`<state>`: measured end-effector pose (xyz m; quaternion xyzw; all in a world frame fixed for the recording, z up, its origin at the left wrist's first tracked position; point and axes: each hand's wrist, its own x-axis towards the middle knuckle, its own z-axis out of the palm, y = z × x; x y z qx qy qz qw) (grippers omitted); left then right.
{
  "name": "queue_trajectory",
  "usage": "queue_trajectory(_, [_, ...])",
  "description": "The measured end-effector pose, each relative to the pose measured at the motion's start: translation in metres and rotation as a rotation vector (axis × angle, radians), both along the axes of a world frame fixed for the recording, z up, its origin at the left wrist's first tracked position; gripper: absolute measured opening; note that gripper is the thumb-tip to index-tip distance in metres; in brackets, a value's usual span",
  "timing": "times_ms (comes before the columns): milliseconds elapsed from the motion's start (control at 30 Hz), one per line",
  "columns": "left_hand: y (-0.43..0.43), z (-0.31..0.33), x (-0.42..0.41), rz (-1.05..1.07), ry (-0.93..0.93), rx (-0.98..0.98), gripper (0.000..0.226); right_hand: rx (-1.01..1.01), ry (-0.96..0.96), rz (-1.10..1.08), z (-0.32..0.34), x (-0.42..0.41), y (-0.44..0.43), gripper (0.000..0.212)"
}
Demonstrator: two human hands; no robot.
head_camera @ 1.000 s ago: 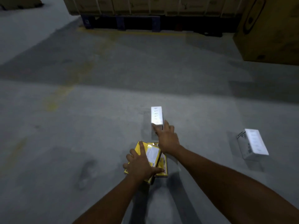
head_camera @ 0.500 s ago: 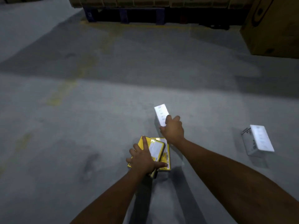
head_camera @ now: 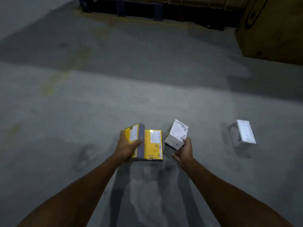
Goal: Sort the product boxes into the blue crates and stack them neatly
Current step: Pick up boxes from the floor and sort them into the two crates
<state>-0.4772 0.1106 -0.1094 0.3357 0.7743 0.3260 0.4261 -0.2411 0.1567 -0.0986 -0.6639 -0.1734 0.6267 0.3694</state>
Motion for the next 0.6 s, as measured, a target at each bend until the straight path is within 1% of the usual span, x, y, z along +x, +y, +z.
queue_trajectory(67, [-0.002, 0.009, -0.001, 0.145, -0.149, -0.008, 0.081, -0.019, 0.032, 0.041, -0.002, -0.003, -0.012, 0.031])
queue_trajectory(133, [-0.002, 0.021, 0.008, 0.263, -0.272, -0.028, 0.066, -0.052, 0.042, 0.065, 0.002, -0.013, -0.019, 0.030])
queue_trajectory(167, [-0.001, 0.025, 0.014, 0.287, -0.365, -0.043, 0.058, -0.055, 0.049, 0.100, 0.004, -0.017, -0.021, 0.030])
queue_trajectory(233, [-0.001, 0.030, 0.025, 0.260, -0.543, -0.072, 0.051, -0.044, 0.057, 0.176, 0.012, -0.025, -0.025, 0.033])
queue_trajectory(300, [0.002, 0.035, 0.031, 0.188, -0.652, -0.085, 0.055, -0.008, 0.122, 0.246, 0.025, -0.029, -0.028, 0.034])
queue_trajectory(400, [0.003, 0.041, 0.031, 0.151, -0.731, -0.097, 0.054, 0.010, 0.118, 0.264, 0.015, -0.028, -0.019, 0.029])
queue_trajectory(500, [0.000, 0.044, 0.032, 0.116, -0.816, -0.148, 0.053, 0.021, 0.078, 0.317, 0.013, -0.029, -0.017, 0.036])
queue_trajectory(600, [-0.002, 0.057, 0.035, 0.038, -0.761, -0.197, 0.037, 0.046, 0.071, 0.277, 0.025, -0.035, -0.022, 0.038])
